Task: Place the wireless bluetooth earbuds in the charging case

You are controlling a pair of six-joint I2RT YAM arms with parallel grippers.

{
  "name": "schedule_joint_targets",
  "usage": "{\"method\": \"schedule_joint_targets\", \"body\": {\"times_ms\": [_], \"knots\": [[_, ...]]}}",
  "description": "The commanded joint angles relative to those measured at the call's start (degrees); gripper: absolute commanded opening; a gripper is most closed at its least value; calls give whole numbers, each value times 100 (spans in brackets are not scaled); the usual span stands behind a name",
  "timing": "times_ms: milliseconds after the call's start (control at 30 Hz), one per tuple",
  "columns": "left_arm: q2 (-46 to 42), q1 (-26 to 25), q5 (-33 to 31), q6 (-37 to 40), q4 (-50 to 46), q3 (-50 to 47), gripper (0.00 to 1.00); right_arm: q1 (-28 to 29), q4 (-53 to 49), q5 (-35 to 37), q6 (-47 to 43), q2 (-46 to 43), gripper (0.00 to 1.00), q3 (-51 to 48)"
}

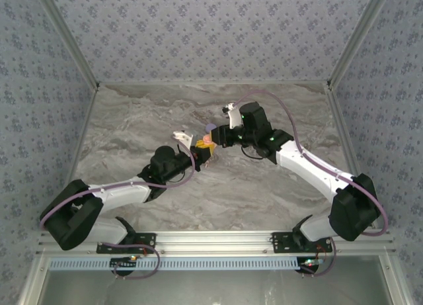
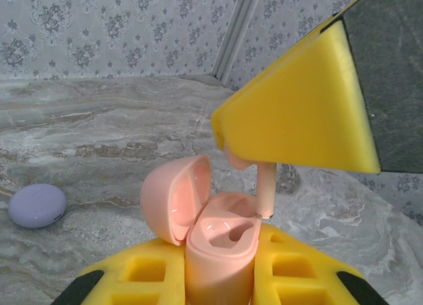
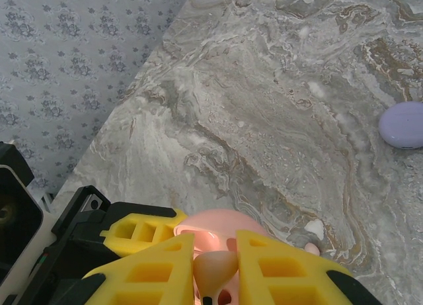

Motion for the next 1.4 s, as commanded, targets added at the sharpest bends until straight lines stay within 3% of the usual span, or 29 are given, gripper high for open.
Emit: {"method": "schedule_joint_targets", "body": {"times_ms": [0,1367], "knots": [[-36,-31,-45,-102,147,227,19,59,-57,141,-70,-12,22,6],[-1,-31,100,-181,7,310,19,154,109,418,-110,103,22,31]]}}
